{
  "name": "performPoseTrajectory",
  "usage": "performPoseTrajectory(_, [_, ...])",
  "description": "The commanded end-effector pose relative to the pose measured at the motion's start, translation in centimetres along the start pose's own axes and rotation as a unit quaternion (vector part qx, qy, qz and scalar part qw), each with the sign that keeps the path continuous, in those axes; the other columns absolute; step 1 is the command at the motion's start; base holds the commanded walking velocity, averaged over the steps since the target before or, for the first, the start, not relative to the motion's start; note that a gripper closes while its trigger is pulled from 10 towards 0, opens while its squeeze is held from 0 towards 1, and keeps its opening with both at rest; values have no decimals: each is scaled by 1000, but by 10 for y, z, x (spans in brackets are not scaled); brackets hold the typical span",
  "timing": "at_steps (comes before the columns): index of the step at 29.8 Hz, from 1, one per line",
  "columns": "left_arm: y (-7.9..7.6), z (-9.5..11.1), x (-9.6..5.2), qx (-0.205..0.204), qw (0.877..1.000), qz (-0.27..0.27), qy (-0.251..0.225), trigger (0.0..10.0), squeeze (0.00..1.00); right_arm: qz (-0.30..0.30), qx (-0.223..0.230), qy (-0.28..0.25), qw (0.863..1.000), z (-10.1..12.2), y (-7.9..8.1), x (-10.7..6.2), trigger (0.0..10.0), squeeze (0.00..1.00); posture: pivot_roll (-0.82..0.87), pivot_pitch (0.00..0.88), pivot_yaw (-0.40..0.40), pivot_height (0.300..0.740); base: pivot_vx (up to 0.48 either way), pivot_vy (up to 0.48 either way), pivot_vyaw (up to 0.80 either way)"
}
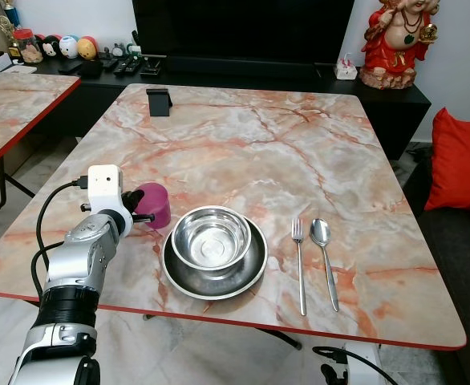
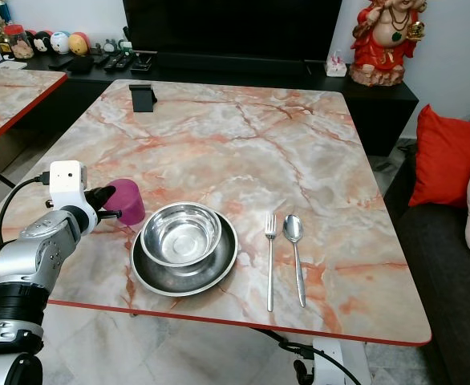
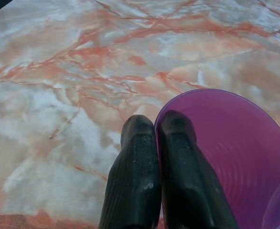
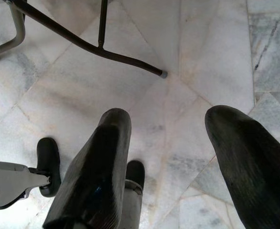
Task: Setting the table
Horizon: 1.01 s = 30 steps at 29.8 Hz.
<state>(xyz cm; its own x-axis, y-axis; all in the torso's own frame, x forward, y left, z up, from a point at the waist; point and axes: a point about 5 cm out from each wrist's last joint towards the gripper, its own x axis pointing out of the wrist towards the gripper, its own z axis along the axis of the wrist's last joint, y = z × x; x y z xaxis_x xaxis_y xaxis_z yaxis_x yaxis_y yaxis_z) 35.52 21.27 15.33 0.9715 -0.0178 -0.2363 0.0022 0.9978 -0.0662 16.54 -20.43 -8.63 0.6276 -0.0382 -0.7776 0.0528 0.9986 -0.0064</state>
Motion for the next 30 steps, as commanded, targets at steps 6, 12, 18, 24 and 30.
performPoseTrajectory(6, [-5, 5, 2, -1, 1000, -10, -9, 10000, 310, -1, -2, 1, 1000, -1, -1, -1, 10000, 0, 17, 0, -22, 740, 0, 0, 0])
performPoseTrajectory(12, [-5, 7, 1, 0, 1000, -10, -19, 10000, 365, 0, -2, 1, 1000, -2, -1, -1, 10000, 0, 18, 0, -22, 740, 0, 0, 0])
performPoseTrajectory(18, [-7, 11, 1, 0, 999, -10, -31, 10000, 0, 0, -3, 1, 1000, -2, -1, -1, 10000, 0, 16, 0, -22, 740, 0, 0, 0])
performPoseTrajectory(24, [-8, 11, 2, -1, 999, -16, -32, 10000, 525, 0, -3, 1, 1000, -2, -1, -1, 10000, 0, 17, 0, -21, 740, 0, 0, 0])
performPoseTrajectory(30, [-8, 12, 2, 0, 999, -13, -34, 10000, 0, 2, -6, 4, 1000, -2, -1, -1, 10000, 0, 19, 0, -23, 740, 0, 0, 0])
